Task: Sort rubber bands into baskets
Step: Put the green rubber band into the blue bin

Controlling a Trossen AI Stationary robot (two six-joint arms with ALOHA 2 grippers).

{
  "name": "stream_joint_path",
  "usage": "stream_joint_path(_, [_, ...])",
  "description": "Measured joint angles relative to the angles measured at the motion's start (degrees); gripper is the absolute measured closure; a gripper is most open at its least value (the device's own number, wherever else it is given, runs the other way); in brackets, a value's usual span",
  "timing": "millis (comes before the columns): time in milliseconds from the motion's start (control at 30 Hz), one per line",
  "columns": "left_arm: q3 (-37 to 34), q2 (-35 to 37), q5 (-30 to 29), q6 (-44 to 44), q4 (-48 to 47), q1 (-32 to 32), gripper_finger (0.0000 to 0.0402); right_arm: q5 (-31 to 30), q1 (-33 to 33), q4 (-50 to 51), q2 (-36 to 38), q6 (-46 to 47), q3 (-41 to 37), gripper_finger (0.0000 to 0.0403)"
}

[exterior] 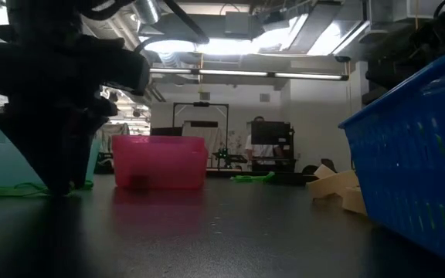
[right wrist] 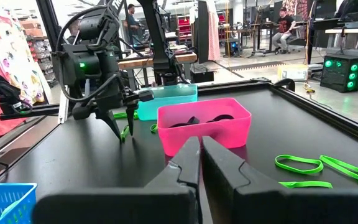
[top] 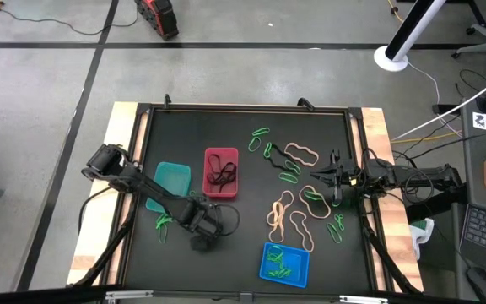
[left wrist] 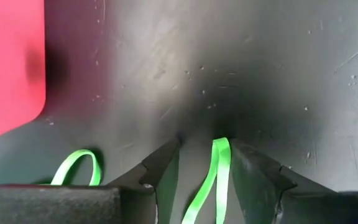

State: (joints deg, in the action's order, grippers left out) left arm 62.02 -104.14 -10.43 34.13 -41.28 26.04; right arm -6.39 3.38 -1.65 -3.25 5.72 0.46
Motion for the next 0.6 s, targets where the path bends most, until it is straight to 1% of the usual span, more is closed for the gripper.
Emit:
stream_joint_path(200, [0.0,0.0,1.4,0.0,0.0,-0.2,0.0266,0.0,0.0,0.0,0.0,0.0,0.0,0.0384])
stream_joint_path(300, [0.0,0.0,1.6,0.0,0.0,-0.2,0.028,0.0,0.0,0.0,0.0,0.0,0.0,0.0384])
stream_joint_path(433, [0.0,0.0,1.5,0.0,0.0,-0.2,0.032,0.0,0.0,0.0,0.0,0.0,0.0,0.0384])
stream_joint_path(600, [0.0,0.0,2.2,0.9,0.2,-0.2,0.0386,0.0,0.0,0.0,0.0,0.0,0.0,0.0384])
